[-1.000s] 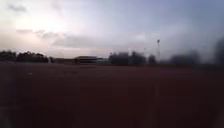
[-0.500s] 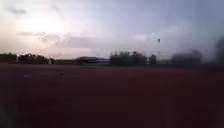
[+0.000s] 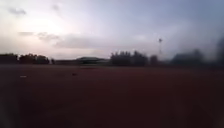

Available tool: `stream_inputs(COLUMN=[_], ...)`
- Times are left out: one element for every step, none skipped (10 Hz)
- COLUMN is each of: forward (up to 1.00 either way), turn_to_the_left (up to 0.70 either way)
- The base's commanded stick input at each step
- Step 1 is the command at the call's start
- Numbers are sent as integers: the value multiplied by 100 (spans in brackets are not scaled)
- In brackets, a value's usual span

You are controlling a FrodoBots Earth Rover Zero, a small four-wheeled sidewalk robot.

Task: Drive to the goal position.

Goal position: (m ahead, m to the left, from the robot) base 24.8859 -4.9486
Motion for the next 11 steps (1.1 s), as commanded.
stream_inputs(forward=[70, 70, 70, 70, 70, 70, 70, 70, 70, 70, 70], turn_to_the_left=[-6, 0, 0, 0, 0, 0, 0, 0, 0, -15, -27])
